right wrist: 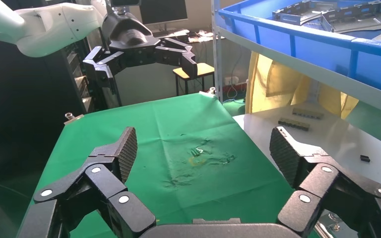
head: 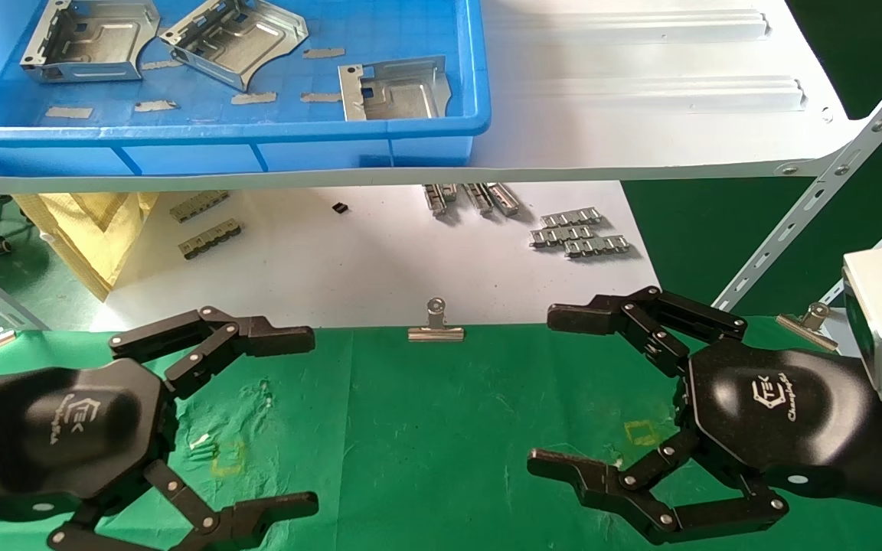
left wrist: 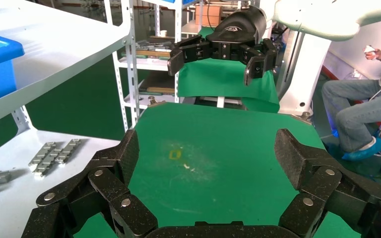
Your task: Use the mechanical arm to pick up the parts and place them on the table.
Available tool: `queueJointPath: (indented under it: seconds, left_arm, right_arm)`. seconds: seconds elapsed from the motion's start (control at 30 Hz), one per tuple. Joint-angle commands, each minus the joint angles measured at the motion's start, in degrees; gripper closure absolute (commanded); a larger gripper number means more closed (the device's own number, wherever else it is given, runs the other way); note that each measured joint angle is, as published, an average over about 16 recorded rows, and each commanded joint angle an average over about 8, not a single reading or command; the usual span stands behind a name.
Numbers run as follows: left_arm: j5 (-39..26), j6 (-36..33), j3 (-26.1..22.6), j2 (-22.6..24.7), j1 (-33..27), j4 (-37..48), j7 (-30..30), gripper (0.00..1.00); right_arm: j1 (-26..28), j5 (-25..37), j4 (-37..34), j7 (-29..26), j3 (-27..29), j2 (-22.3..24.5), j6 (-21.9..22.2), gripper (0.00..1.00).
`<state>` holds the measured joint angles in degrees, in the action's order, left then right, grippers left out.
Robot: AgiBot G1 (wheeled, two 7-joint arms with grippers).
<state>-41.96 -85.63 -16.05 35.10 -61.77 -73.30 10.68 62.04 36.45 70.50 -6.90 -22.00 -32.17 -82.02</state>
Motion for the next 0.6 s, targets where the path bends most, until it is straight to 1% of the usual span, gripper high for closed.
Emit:
queueJointPath:
  seconds: [0.03, 0.6]
  left_arm:
    - [0.00, 0.00, 0.00, 0.00, 0.00, 0.00, 0.00, 0.00]
    - [0.00, 0.00, 0.00, 0.00, 0.00, 0.00, 0.00, 0.00]
  right_arm:
    - [0.00, 0.00, 0.00, 0.00, 0.00, 0.00, 0.00, 1.00]
    - [0.00, 0.00, 0.00, 0.00, 0.00, 0.00, 0.00, 1.00]
